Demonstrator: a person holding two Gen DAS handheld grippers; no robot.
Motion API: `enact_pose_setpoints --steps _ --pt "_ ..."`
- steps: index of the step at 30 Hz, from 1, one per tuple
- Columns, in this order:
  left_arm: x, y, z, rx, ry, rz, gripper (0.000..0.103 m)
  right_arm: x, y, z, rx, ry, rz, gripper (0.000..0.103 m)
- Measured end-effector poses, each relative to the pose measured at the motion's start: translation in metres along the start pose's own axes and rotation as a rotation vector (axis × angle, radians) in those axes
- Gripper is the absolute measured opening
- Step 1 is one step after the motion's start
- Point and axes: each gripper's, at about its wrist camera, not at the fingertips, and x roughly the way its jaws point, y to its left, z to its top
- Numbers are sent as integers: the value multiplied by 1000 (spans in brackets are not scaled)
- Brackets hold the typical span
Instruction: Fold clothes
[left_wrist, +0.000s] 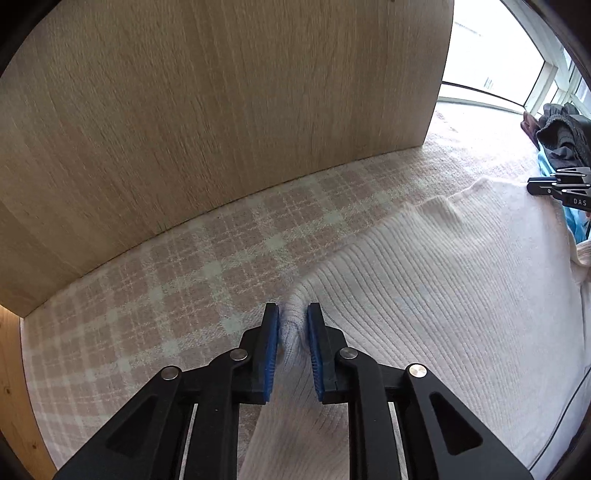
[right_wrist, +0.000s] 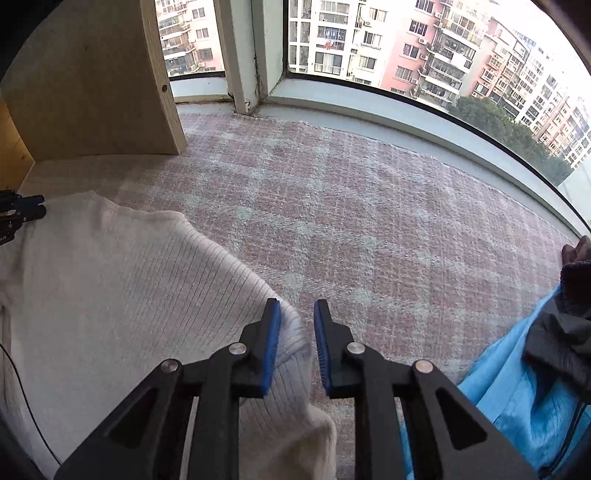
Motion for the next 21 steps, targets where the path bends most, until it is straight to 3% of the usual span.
enact_pose_setpoints --steps 3,6,11,17,21 --pt "-38 11 -7 3 -54 32 25 -33 10 6 -30 -87 -51 24" --pt "-95 38 -33 -42 -112 85 27 -64 38 8 -74 -151 24 24" --pt "-173 84 -122 -199 -117 130 35 -68 112 -7 -195 -120 137 28" --pt "-185 44 -265 -317 53 110 35 -63 203 -29 -341 -60 271 29" --pt "-158 -7 -323 -323 167 66 36 -61 265 -44 -439 -20 361 29"
